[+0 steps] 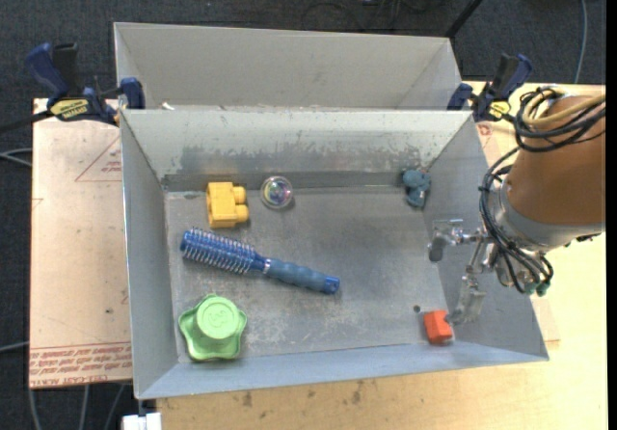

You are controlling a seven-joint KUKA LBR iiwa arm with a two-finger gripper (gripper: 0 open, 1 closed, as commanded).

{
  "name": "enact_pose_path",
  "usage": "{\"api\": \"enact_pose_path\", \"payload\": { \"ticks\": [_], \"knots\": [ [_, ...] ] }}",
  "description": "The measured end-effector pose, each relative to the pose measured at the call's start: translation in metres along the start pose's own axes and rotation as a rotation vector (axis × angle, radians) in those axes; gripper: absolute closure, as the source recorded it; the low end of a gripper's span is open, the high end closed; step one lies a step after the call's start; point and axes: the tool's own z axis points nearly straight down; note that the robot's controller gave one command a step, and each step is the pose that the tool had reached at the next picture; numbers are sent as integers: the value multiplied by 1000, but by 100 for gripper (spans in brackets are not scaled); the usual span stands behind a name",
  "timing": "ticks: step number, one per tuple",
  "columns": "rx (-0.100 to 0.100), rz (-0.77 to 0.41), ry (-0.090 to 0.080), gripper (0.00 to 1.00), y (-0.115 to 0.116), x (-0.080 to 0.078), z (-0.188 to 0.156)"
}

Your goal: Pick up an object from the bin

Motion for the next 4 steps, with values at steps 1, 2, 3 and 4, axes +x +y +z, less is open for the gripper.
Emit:
{"api": "enact_pose_path", "payload": {
  "ticks": [1,2,3,4],
  "knots": [
    [-1,-81,-1,0,-24,-7,127],
    [0,-380,-17,0,-56,-5,127],
    [0,-382,-4,100,-57,-1,129],
    [0,-383,-17,0,-56,-5,128]
  ]
}}
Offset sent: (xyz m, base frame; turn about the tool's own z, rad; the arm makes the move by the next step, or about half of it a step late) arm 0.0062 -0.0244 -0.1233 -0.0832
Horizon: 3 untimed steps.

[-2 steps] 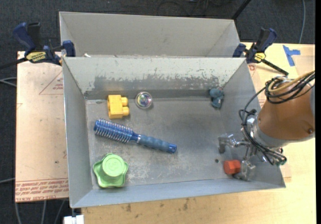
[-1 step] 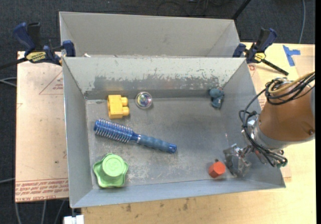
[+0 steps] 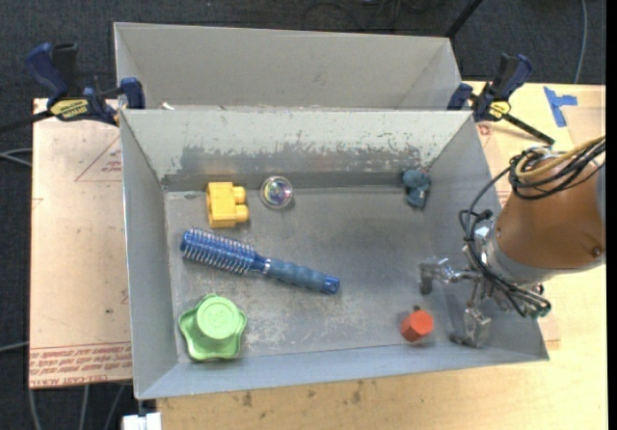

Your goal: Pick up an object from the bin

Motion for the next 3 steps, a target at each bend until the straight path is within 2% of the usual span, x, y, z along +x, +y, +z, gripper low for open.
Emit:
{"api": "enact_pose_path", "payload": {
  "ticks": [1,2,3],
  "knots": [
    [4,-111,-3,0,49,-18,-1],
    [-2,-498,3,0,47,-15,-2],
    [-8,-496,13,100,48,-12,0]
  ]
}}
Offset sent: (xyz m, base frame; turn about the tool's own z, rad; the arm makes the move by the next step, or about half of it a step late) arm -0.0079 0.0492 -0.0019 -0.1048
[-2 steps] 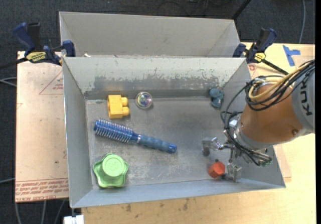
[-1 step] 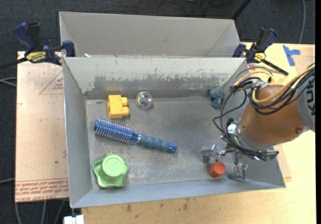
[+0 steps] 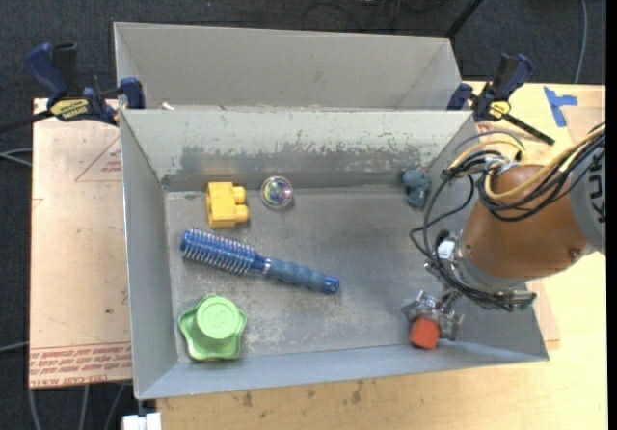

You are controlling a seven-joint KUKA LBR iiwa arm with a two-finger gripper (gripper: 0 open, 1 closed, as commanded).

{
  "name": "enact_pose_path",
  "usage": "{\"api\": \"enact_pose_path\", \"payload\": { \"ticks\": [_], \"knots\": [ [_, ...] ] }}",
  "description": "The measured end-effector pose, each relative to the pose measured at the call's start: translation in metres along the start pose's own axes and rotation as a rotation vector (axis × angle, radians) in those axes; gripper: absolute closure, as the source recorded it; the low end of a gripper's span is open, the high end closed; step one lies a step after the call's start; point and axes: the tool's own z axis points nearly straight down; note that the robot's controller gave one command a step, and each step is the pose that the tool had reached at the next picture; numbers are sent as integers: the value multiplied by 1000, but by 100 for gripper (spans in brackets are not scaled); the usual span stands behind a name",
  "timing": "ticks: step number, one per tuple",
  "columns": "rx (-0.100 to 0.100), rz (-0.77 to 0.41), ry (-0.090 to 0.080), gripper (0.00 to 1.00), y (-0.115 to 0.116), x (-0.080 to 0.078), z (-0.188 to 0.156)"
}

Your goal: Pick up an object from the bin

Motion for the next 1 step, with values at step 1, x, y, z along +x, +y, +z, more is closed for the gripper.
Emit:
{"api": "enact_pose_path", "payload": {
  "ticks": [1],
  "knots": [
    [8,3,-4,100,7,-30,-154]
  ]
}}
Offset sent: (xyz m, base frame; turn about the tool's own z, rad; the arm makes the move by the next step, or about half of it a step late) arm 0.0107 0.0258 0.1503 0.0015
